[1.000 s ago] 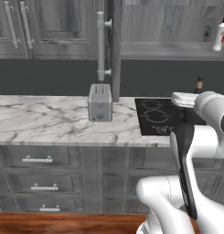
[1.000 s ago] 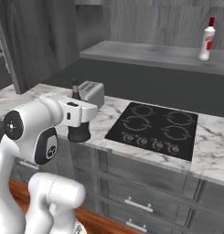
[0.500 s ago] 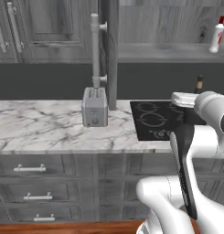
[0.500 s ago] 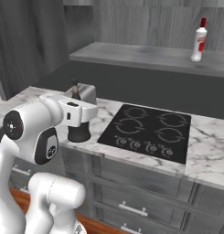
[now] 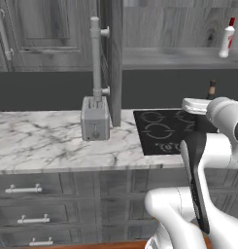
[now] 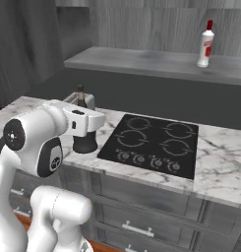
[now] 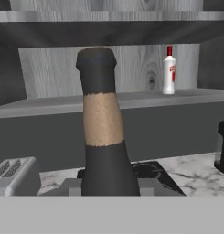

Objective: Sort all alcoholic drinks to one cabinet, and non-alcoholic drinks to the other.

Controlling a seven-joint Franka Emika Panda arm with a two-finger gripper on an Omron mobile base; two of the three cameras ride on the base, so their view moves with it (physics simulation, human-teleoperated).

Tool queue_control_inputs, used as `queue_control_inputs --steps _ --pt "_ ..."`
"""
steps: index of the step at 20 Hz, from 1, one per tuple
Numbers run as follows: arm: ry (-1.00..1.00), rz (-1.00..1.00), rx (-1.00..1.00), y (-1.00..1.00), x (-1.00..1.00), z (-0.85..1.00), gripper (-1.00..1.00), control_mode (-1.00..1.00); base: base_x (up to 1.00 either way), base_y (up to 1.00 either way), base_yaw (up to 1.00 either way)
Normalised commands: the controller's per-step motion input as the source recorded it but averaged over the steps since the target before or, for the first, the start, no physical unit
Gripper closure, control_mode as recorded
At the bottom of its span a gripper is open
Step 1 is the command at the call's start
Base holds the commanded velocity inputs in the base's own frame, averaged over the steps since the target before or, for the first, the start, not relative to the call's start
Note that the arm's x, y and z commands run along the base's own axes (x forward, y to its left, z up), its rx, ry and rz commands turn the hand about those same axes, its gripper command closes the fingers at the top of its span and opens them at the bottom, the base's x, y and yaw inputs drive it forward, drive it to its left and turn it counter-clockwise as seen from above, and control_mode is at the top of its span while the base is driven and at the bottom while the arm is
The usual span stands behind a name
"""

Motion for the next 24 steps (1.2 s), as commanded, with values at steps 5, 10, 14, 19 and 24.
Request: queue_control_inputs --steps 5,10,14,19,24 --pt "0.0 0.0 0.0 0.0 0.0 0.0 1.0 1.0 0.31 -0.17 -0.1" --pt "0.0 0.0 0.0 0.0 0.0 0.0 1.0 1.0 0.31 -0.15 -0.1" --pt "0.0 0.0 0.0 0.0 0.0 0.0 1.0 1.0 0.28 -0.1 -0.09" --pt "0.0 0.0 0.0 0.0 0.0 0.0 1.0 1.0 0.26 -0.05 -0.07" --pt "0.0 0.0 0.0 0.0 0.0 0.0 1.0 1.0 0.3 -0.06 -0.05"
